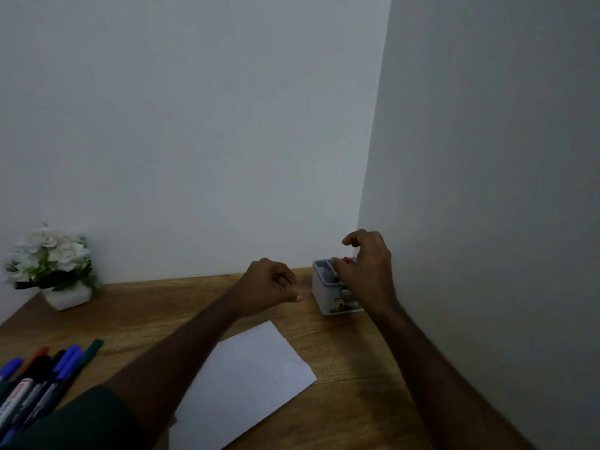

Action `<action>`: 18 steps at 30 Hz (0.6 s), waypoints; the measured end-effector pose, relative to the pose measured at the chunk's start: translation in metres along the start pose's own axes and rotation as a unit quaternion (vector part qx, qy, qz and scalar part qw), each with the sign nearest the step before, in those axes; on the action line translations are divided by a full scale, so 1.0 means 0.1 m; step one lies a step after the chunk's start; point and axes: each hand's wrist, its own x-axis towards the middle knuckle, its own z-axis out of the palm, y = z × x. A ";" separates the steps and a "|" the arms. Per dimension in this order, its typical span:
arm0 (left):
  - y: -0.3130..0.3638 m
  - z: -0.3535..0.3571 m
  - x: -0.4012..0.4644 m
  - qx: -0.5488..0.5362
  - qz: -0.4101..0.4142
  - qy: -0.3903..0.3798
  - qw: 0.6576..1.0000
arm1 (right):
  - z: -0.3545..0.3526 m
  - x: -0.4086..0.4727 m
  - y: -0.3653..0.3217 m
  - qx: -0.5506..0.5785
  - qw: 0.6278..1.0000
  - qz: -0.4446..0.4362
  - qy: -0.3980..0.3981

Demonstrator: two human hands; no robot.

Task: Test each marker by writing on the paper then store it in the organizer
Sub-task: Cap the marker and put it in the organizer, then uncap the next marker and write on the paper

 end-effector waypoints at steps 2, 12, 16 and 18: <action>0.01 -0.11 -0.14 -0.004 0.005 0.022 1.000 | 0.07 -0.07 -0.17 -0.006 0.999 -0.047 0.025; -0.62 -1.12 -1.47 0.094 -0.081 0.107 0.986 | 1.24 -1.04 -1.25 0.080 0.961 -0.177 -0.194; -0.92 -1.56 -2.14 0.140 -0.152 0.141 0.968 | 1.67 -1.35 -1.65 0.113 0.934 -0.193 -0.280; -1.01 -1.72 -2.41 0.157 -0.177 0.172 0.956 | 1.83 -1.48 -1.84 0.112 0.921 -0.176 -0.329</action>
